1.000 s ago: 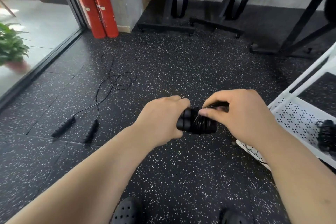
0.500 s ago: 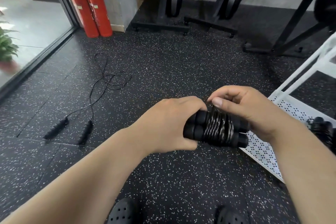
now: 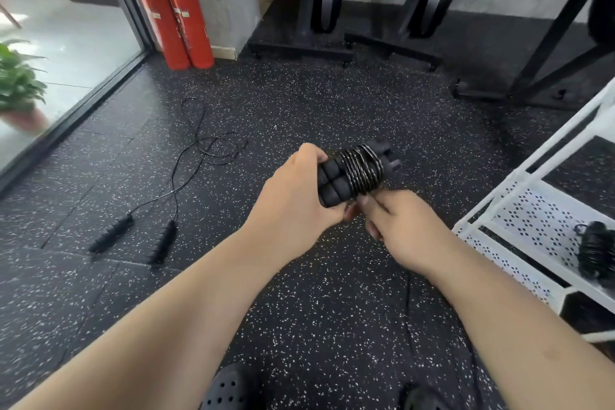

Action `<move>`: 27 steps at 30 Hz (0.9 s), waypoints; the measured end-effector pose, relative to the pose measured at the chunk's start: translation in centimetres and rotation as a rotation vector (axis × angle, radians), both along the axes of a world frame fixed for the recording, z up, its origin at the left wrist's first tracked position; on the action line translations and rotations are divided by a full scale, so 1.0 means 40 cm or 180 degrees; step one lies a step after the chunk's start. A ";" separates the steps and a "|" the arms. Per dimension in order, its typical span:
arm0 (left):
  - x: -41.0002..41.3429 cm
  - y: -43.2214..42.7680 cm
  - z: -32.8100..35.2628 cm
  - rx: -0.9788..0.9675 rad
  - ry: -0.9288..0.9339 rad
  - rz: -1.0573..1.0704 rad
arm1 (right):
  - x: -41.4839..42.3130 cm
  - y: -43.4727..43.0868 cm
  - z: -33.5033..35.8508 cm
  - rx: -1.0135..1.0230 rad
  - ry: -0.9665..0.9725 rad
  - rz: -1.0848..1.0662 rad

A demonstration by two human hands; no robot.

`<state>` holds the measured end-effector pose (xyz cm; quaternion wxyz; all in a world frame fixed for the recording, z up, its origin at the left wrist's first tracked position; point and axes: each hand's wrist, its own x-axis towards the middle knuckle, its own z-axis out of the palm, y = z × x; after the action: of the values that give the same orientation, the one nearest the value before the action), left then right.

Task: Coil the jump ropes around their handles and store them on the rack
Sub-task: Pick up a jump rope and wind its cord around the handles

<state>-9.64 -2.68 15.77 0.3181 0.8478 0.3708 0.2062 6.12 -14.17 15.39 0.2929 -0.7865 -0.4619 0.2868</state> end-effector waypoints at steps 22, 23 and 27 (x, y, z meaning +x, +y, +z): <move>0.008 -0.028 -0.010 0.1215 0.0931 -0.1411 | 0.092 -0.062 0.096 0.0219 -0.0792 0.0373; 0.008 -0.028 -0.007 0.1186 0.0923 -0.1476 | 0.100 -0.062 0.096 0.0189 -0.0664 0.0380; 0.009 -0.035 -0.001 0.1082 0.0916 -0.1649 | 0.125 -0.060 0.088 0.0176 -0.0356 0.0480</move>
<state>-9.27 -4.07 15.75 0.1584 0.9752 0.1445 0.0557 11.10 -16.58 18.91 0.2658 -0.7559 -0.5432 0.2508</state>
